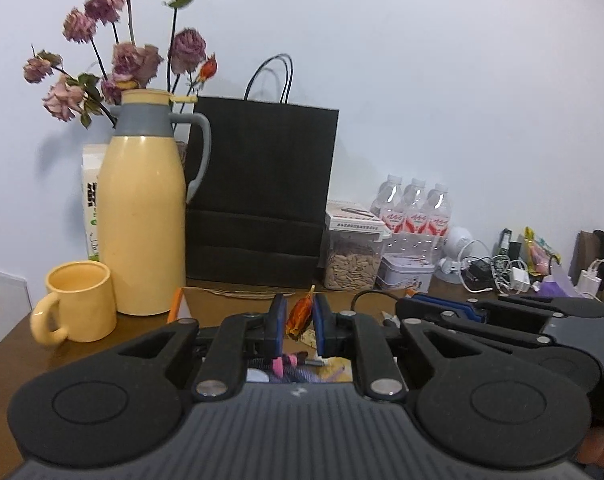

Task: Organize objects
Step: 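Lower the orange item and cable into the box and open both tools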

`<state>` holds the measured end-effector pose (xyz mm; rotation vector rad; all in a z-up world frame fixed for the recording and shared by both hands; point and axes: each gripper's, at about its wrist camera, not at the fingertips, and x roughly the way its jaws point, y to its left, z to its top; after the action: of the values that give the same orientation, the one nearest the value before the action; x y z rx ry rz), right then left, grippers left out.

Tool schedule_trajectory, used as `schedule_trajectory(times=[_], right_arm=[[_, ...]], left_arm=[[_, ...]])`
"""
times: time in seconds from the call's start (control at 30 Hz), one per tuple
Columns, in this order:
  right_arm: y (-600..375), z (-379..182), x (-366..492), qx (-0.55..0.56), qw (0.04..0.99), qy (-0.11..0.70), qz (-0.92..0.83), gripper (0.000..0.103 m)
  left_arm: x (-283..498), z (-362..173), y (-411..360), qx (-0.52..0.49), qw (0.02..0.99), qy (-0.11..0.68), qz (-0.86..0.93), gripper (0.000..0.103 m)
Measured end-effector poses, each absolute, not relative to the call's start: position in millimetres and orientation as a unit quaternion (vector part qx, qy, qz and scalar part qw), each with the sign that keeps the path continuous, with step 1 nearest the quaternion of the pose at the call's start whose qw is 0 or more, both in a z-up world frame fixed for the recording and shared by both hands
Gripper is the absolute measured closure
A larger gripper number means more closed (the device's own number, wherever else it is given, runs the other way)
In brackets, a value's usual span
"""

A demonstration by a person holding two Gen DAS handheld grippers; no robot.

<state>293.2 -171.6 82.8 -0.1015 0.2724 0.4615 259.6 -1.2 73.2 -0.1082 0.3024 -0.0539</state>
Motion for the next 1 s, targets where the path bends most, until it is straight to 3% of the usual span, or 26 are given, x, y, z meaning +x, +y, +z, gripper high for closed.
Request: schedule_trajectory(times=[0.3, 0.37, 0.47, 0.5, 0.53, 0.57, 0.6, 0.63, 1.0], right_arm=[[-174.0, 54.7, 347.1, -0.056, 0.962, 0.17, 0.206, 0.096], [-174.9, 47.6, 355.4, -0.059, 0.959, 0.189, 0.202, 0.096], [-176.8, 42.2, 358.3, -0.06, 0.958, 0.201, 0.198, 0.09], [-177.5, 41.1, 358.4, -0.06, 0.957, 0.204, 0.198, 0.075], [-178.3, 40.3, 358.3, -0.058, 0.956, 0.208, 0.198, 0.046], [-179.0, 39.7, 357.5, -0.057, 0.956, 0.209, 0.197, 0.031], [-179.3, 38.7, 356.5, -0.059, 0.957, 0.208, 0.193, 0.007], [-179.3, 38.5, 355.0, -0.061, 0.958, 0.205, 0.19, 0.001], [-179.3, 44.0, 349.6, -0.06, 0.96, 0.205, 0.183, 0.0]], left_arm=[[315.6, 46.2, -8.8, -0.037, 0.981, 0.187, -0.012, 0.088], [318.5, 41.1, -8.4, -0.03, 0.98, 0.194, 0.0, 0.083], [318.0, 39.5, -4.5, -0.029, 0.981, 0.191, 0.012, 0.04], [317.1, 40.2, -3.1, -0.03, 0.982, 0.187, 0.018, 0.019], [315.8, 41.2, -2.2, -0.031, 0.983, 0.181, 0.023, 0.002], [314.9, 42.0, -1.7, -0.032, 0.984, 0.175, 0.026, 0.0], [313.0, 42.9, -1.2, -0.034, 0.984, 0.17, 0.03, 0.0], [312.7, 43.8, -0.3, -0.036, 0.984, 0.172, 0.033, 0.0], [311.9, 43.9, 0.7, -0.045, 0.982, 0.179, 0.04, 0.0]])
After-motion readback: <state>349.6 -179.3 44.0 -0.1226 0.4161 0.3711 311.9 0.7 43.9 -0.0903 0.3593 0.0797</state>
